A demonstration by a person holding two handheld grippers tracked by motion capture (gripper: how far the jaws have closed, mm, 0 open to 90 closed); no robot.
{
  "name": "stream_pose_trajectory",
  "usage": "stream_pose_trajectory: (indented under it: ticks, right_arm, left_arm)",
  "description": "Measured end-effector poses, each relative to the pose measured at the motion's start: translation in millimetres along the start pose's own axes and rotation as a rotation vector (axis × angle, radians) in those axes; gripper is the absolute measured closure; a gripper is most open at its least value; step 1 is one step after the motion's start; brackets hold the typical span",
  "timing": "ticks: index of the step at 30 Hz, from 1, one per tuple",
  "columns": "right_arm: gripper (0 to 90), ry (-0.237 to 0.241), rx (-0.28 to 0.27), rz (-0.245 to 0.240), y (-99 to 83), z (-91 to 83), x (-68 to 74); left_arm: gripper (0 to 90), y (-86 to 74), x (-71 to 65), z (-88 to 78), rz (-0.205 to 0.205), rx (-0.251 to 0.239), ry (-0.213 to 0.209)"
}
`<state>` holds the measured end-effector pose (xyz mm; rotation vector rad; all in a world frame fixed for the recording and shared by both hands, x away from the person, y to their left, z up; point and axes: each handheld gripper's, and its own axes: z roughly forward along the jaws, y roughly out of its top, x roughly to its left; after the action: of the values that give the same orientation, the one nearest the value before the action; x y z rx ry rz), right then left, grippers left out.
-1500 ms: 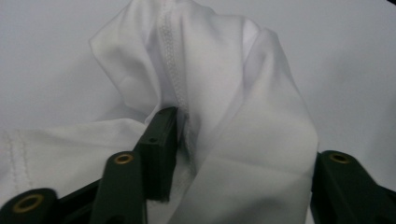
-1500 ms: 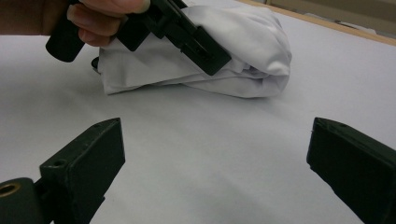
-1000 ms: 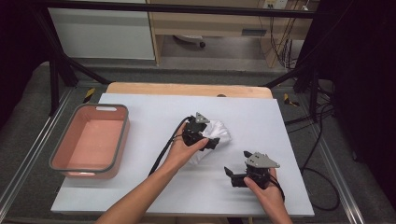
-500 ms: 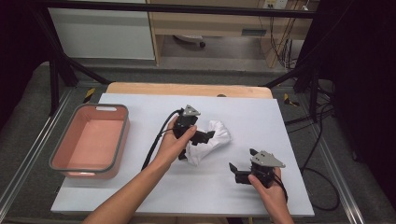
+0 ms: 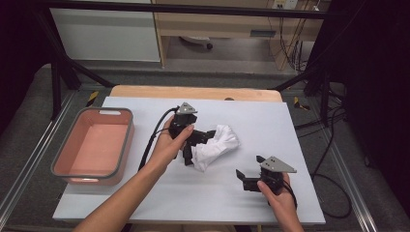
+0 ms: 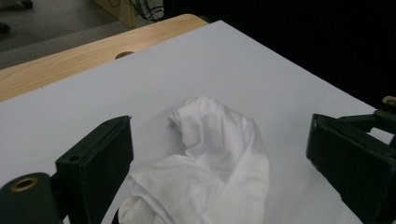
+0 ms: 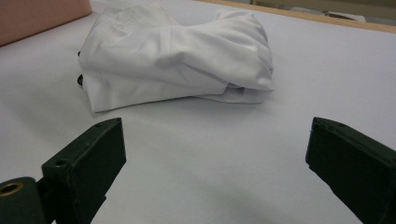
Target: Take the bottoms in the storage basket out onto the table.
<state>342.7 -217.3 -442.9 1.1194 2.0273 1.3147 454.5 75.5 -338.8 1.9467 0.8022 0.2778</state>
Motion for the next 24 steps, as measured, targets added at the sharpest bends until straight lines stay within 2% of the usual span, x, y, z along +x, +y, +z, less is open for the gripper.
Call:
stream_pose_trajectory:
  ticks: [3, 9, 12, 17, 24]
  right_arm:
    - [5.2, -0.001, 0.003, -0.004, -0.1, 1.0, -0.5]
    - [5.4, 0.01, 0.003, 0.012, -1.1, 1.2, -0.2]
    - [5.5, 0.015, -0.004, 0.012, -0.2, 0.3, -0.9]
    - [5.5, 0.015, -0.003, 0.007, -0.1, 0.5, -1.3]
    - [5.5, 0.013, 0.005, -0.009, 0.0, 1.6, 0.3]
  left_arm:
    - [5.7, 6.1, -0.8, -7.6, 0.025, 0.002, 0.008]
    - [5.6, 13.0, -1.7, -22.4, 0.037, 0.001, 0.022]
    - [5.4, 15.3, -1.3, -30.2, 0.088, -0.002, 0.046]
    - [5.5, 15.3, 3.5, -39.0, 0.08, 0.006, 0.046]
    - [5.7, 14.4, 15.5, -54.2, 0.062, 0.011, 0.084]
